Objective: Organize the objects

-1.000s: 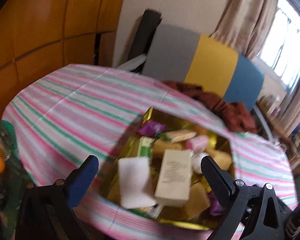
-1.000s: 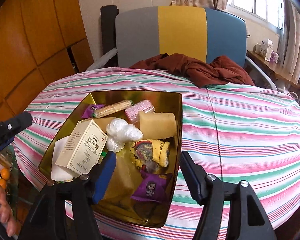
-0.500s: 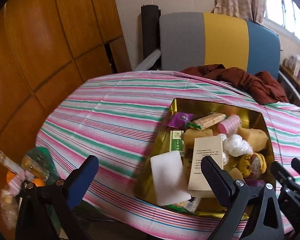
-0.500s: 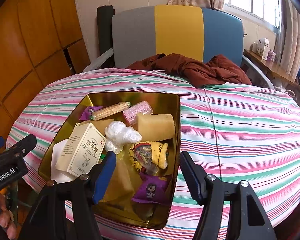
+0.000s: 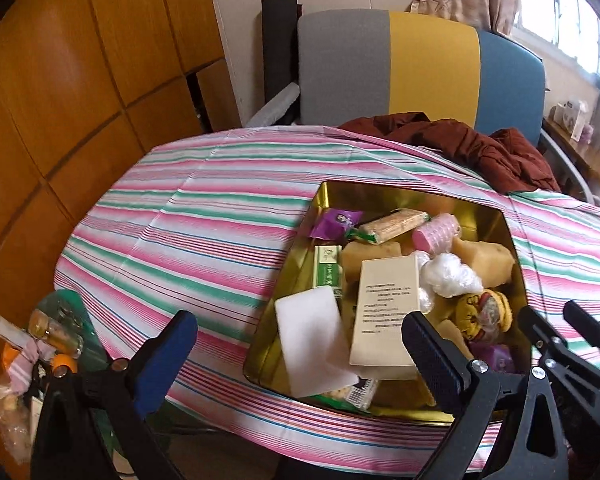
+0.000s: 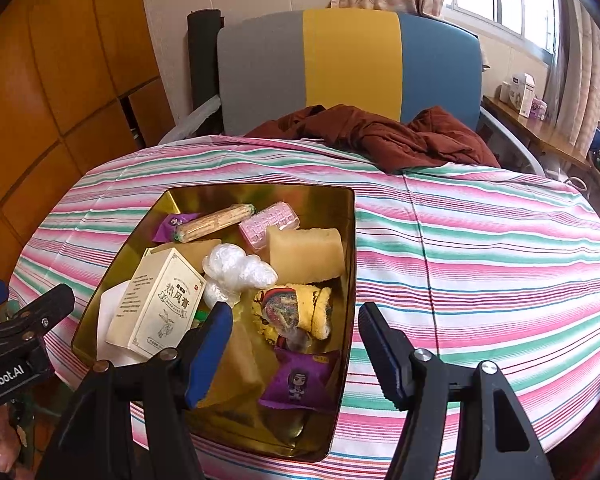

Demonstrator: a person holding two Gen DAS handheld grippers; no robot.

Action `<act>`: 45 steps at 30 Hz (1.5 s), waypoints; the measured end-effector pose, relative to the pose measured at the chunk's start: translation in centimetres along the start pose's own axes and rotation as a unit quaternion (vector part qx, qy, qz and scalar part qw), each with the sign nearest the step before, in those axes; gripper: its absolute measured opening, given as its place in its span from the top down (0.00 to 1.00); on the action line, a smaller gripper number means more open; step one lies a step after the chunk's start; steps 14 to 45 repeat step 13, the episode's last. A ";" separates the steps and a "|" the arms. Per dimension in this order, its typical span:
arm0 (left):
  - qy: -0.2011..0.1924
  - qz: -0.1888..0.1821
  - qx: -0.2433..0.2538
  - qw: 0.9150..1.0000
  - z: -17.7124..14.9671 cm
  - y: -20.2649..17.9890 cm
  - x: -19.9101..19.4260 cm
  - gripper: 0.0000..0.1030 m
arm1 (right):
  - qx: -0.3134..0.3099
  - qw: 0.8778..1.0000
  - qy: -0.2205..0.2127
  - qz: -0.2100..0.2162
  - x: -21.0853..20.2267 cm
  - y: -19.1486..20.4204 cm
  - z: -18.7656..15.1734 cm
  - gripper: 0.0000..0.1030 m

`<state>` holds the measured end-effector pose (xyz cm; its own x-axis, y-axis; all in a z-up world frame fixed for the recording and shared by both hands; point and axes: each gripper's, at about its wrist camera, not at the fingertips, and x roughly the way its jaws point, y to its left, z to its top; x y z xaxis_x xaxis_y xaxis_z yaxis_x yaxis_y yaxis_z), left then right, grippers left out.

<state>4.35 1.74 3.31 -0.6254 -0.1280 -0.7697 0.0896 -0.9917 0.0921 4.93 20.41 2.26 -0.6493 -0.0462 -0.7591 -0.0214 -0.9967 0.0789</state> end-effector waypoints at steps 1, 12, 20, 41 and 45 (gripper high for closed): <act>0.001 0.001 -0.001 1.000 0.0 0.0 0.0 0.00 | -0.002 1.000 -0.001 0.000 0.0 0.1 0.0 0.36; 0.006 0.017 -0.004 1.000 -0.2 0.0 0.8 0.00 | -0.008 1.000 -0.002 -0.005 0.4 0.4 0.2 0.36; 0.007 0.016 -0.004 1.000 -0.3 0.0 0.9 0.00 | -0.006 1.000 -0.001 -0.007 0.4 0.3 0.1 0.35; 0.007 0.016 -0.004 1.000 -0.3 0.0 0.9 0.00 | -0.006 1.000 -0.001 -0.007 0.4 0.3 0.1 0.35; 0.007 0.016 -0.004 1.000 -0.3 0.0 0.9 0.00 | -0.006 1.000 -0.001 -0.007 0.4 0.3 0.1 0.35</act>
